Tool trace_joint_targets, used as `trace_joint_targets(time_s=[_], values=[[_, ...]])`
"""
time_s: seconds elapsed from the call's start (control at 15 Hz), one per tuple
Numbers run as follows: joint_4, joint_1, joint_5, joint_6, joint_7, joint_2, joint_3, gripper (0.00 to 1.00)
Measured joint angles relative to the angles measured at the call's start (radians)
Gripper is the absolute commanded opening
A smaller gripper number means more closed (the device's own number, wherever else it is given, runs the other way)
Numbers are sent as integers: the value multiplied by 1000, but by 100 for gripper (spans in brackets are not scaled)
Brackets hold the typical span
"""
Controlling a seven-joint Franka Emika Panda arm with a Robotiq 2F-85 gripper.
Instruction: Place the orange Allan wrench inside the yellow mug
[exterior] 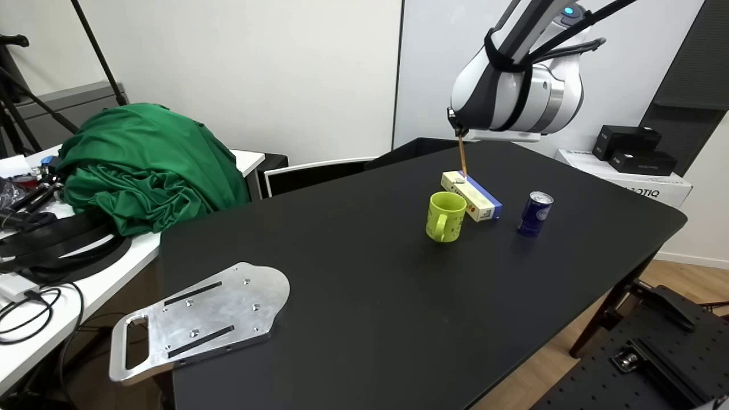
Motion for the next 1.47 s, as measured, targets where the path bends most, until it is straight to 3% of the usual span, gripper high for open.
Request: trace_joint_targets(time_s=[0.47,1.47], values=[[22,93,21,0,1,47,-52,2],[55,201,28,0,4,136,-118,2]])
